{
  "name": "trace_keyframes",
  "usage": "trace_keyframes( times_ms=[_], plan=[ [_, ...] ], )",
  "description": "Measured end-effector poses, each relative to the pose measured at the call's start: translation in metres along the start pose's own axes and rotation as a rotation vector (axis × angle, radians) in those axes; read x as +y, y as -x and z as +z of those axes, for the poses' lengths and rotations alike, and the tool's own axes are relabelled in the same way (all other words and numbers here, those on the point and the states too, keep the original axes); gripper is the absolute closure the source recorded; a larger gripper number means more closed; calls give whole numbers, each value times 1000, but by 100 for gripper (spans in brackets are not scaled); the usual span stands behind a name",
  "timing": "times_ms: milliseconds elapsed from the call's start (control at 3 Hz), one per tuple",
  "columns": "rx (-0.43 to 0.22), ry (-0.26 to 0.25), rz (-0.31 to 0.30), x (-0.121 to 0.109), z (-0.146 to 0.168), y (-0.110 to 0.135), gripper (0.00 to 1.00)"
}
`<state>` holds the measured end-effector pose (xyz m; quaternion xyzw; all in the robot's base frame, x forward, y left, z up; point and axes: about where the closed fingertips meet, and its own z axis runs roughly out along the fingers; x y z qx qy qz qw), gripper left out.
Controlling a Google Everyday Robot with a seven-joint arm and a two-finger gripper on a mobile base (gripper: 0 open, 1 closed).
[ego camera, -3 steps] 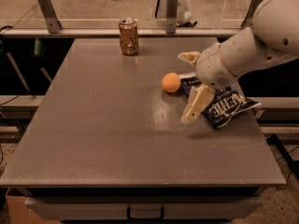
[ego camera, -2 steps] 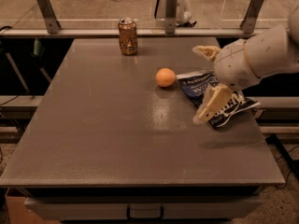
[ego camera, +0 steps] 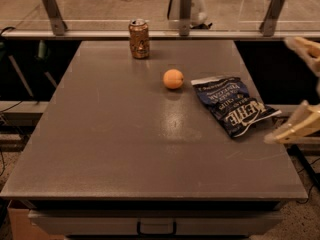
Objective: Move orange near blue chip bag
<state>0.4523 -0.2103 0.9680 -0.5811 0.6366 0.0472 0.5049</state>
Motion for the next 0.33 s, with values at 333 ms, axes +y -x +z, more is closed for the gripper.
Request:
trace_keyframes(
  times_ms=[333],
  plan=[
    [0, -22, 8, 0, -11, -1, 0]
  ],
)
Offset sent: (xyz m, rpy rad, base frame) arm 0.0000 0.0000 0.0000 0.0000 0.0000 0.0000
